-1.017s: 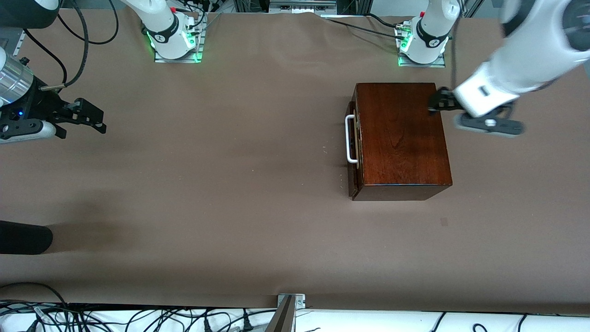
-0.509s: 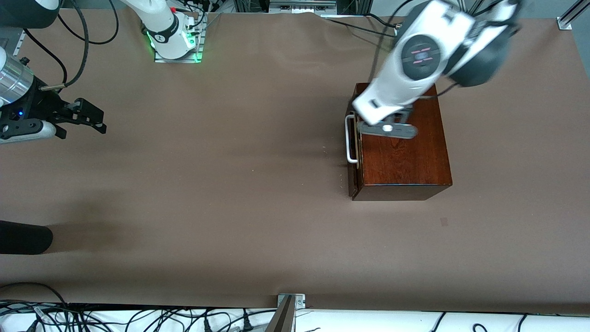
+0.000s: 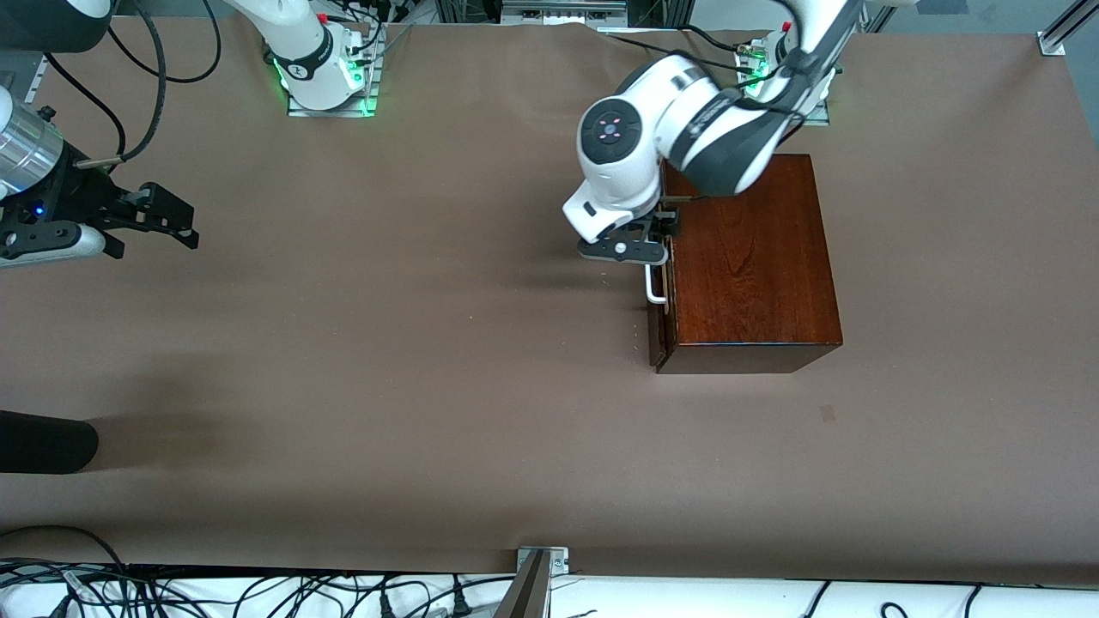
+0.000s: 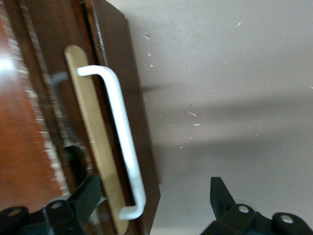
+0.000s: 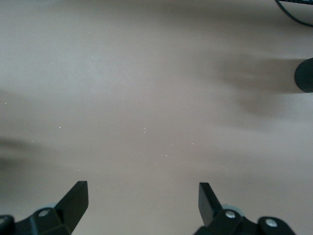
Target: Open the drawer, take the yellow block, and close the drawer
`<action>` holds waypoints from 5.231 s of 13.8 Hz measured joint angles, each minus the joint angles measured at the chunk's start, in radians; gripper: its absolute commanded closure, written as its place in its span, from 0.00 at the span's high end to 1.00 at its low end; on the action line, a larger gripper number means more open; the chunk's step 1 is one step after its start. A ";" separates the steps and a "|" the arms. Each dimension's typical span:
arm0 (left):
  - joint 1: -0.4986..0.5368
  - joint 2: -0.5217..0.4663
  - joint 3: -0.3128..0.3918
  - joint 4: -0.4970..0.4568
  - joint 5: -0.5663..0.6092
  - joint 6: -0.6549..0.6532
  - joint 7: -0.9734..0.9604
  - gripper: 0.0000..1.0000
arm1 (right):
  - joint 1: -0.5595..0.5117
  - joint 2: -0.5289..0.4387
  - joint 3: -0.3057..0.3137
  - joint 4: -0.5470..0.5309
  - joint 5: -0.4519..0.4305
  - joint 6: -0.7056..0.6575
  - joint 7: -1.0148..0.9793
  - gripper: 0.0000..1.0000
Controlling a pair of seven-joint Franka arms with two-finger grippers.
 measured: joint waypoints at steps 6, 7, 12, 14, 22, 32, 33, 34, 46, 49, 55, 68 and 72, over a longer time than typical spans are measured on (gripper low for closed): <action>-0.026 0.024 0.001 -0.088 0.085 0.101 -0.115 1.00 | 0.000 0.000 0.001 0.000 0.000 0.000 0.000 1.00; -0.026 0.029 0.002 -0.088 0.087 0.102 -0.120 1.00 | 0.000 0.000 0.001 0.000 0.000 0.000 0.000 1.00; -0.024 0.041 0.005 -0.107 0.087 0.145 -0.128 1.00 | 0.000 0.000 0.002 0.000 0.000 0.000 0.000 1.00; -0.023 0.049 0.008 -0.117 0.090 0.185 -0.149 1.00 | 0.000 0.000 0.002 0.000 0.000 0.000 0.000 1.00; -0.062 0.075 0.009 -0.082 0.098 0.259 -0.243 1.00 | 0.000 0.000 0.002 0.001 0.000 0.001 0.000 1.00; -0.169 0.216 0.027 0.133 0.102 0.215 -0.316 1.00 | 0.000 0.000 0.003 0.001 0.000 0.002 0.000 1.00; -0.172 0.217 0.030 0.137 0.102 0.213 -0.319 1.00 | 0.000 0.000 0.003 0.001 0.000 0.002 0.000 1.00; -0.175 0.220 0.030 0.141 0.102 0.213 -0.321 1.00 | 0.000 0.000 0.003 0.001 0.000 0.002 0.000 1.00; -0.180 0.178 0.008 0.327 0.089 -0.068 -0.247 1.00 | 0.000 0.000 0.001 0.001 0.000 0.014 0.000 1.00; -0.063 0.057 0.009 0.330 0.089 -0.226 -0.046 1.00 | 0.000 0.011 0.001 0.001 0.000 0.056 0.000 1.00; 0.194 -0.076 0.010 0.329 -0.026 -0.356 0.255 1.00 | 0.046 0.054 0.008 0.001 0.001 0.088 0.000 1.00; 0.356 -0.378 0.371 0.038 -0.151 -0.099 0.747 1.00 | 0.522 0.277 0.232 0.008 0.041 0.348 -0.013 1.00; 0.356 -0.416 0.402 0.001 -0.151 -0.098 0.759 1.00 | 0.679 0.421 0.241 0.113 -0.079 0.431 -0.013 1.00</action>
